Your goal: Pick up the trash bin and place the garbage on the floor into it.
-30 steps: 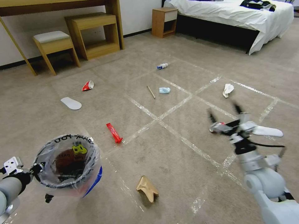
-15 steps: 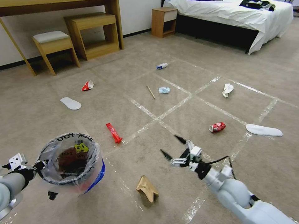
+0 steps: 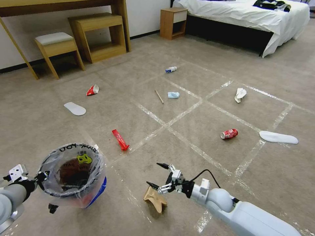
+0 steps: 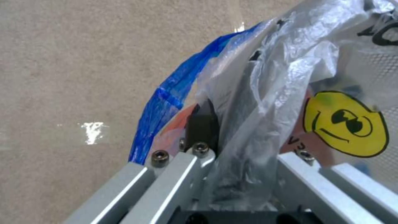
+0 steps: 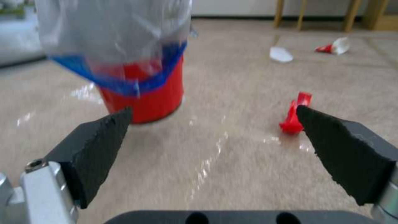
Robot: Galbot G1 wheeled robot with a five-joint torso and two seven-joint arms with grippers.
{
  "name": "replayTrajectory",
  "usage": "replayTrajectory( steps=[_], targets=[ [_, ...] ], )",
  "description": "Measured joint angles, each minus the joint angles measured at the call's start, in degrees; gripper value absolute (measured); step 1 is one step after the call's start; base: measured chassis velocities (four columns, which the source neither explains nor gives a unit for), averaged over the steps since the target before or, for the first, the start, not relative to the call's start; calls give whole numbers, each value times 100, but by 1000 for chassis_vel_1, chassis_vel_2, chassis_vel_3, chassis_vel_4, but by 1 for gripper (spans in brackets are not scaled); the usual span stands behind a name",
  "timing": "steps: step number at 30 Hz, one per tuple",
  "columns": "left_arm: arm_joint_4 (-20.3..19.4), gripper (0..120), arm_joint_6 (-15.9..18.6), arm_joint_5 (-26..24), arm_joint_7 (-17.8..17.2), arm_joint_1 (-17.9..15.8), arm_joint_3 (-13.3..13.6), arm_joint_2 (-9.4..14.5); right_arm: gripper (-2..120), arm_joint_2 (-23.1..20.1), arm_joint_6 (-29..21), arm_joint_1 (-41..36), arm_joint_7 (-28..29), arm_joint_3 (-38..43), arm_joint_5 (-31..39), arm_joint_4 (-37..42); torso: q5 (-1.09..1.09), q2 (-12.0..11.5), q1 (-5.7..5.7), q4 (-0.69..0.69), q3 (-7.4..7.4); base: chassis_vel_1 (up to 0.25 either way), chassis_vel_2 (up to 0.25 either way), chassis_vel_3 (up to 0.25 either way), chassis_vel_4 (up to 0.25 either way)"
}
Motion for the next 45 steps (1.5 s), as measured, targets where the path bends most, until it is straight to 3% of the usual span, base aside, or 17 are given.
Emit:
replayTrajectory(
  steps=[12, 27, 45],
  targets=[
    [-1, 0, 0, 121, 47, 9, 36, -18, 100, -172, 147, 772, -377, -803, -106, -485, 0, 0, 0, -1, 0, 0, 0, 0, 0],
    [-23, 0, 0, 205, 102, -17, 109, -13, 100, -261, 223, 749, -439, -998, -299, -705, 0, 0, 0, -1, 0, 0, 0, 0, 0],
    [-12, 0, 0, 312, 123, -36, 196, -40, 100, -73, 332, 715, -291, -1147, -403, -805, 0, 0, 0, 0, 0, 0, 0, 0, 0]
  ],
)
